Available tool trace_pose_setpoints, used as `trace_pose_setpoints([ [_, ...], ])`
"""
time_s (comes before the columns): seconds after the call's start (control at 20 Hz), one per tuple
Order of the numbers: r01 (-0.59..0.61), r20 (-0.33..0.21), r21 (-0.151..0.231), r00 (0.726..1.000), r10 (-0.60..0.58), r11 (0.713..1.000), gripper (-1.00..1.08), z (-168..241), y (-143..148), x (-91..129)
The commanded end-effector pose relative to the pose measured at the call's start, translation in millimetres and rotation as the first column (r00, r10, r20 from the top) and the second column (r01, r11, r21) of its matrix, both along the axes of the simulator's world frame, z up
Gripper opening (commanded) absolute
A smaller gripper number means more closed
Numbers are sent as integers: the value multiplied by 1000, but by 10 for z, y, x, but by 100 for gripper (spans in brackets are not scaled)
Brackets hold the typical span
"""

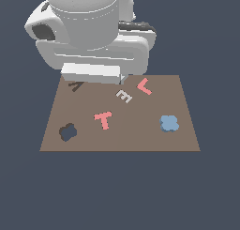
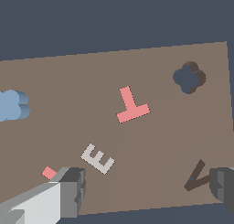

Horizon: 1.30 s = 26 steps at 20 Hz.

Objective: Insert a designated object into the corresponding slot on a board.

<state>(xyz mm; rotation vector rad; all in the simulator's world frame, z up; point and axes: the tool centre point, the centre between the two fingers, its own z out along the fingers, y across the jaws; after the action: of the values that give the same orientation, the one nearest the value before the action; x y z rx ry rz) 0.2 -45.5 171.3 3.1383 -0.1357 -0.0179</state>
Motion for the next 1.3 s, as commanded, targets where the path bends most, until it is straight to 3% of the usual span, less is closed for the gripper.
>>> trace_pose_setpoints([
  [0.0,0,0,0,1000,0,1000,100,0,0,0],
  [0.45,-19,2,1,1000,19,1000,100,-194,320,106],
  [1.25,-101,10,1,995,101,995,100,-1032,1724,539],
])
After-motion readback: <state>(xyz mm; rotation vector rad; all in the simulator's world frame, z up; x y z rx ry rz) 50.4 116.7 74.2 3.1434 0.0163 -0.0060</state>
